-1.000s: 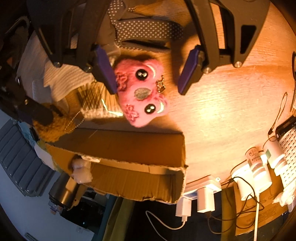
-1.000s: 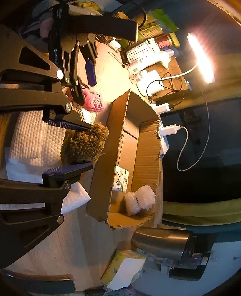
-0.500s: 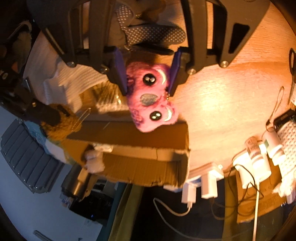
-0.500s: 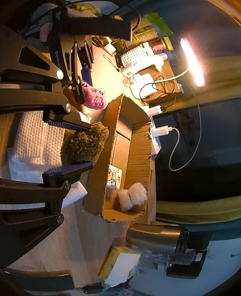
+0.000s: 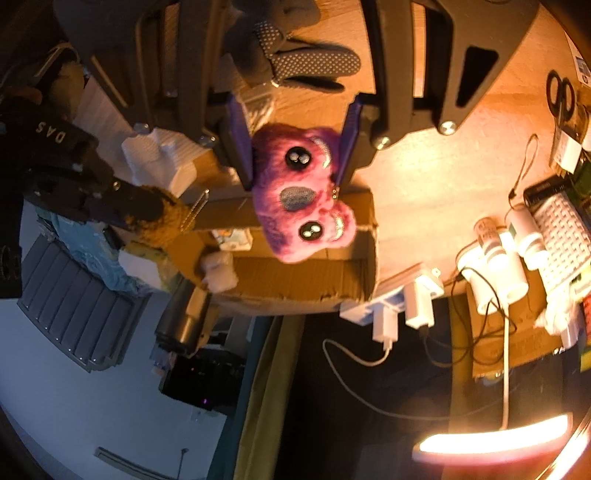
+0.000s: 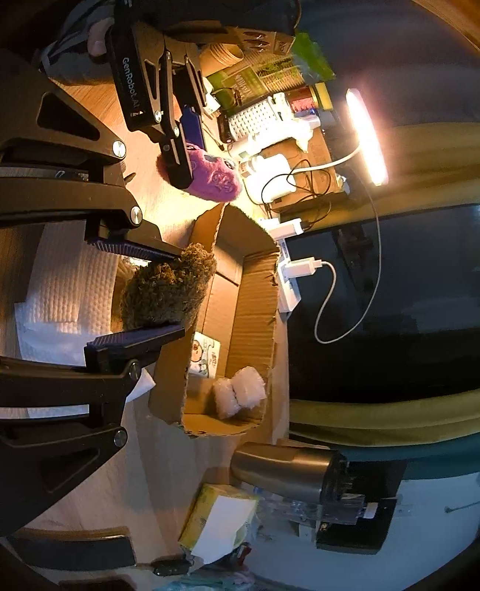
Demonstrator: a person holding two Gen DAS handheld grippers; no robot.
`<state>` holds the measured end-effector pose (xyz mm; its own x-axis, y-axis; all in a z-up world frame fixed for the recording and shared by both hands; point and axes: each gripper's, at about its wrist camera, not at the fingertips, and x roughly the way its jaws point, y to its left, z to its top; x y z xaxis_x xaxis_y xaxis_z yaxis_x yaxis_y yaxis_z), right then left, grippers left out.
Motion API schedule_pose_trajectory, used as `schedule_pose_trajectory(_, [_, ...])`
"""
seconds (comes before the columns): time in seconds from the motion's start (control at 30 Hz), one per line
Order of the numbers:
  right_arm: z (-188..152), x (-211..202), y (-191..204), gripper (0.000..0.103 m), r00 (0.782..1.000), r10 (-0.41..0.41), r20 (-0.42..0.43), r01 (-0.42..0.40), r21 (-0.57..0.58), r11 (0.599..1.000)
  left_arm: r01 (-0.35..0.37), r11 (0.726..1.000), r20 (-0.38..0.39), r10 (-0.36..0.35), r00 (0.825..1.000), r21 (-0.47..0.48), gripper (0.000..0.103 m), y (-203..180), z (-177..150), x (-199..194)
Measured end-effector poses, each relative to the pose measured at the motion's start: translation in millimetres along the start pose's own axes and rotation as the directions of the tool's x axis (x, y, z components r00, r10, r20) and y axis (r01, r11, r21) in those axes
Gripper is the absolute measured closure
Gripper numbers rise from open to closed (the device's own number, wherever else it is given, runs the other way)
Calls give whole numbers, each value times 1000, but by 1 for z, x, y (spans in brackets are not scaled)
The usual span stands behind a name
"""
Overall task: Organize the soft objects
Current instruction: 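Carry the plush toy into the box with the left gripper while the right drops the sponge in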
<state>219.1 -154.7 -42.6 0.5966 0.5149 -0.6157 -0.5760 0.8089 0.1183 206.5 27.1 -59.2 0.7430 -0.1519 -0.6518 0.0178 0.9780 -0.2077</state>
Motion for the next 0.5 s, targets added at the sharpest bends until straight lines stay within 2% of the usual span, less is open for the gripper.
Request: schedule_pose_trajectory(0.5, [17, -11, 12, 67, 998, -17, 65, 20, -34, 999, 25, 1000, 116, -26, 993, 11, 60, -4, 30, -26])
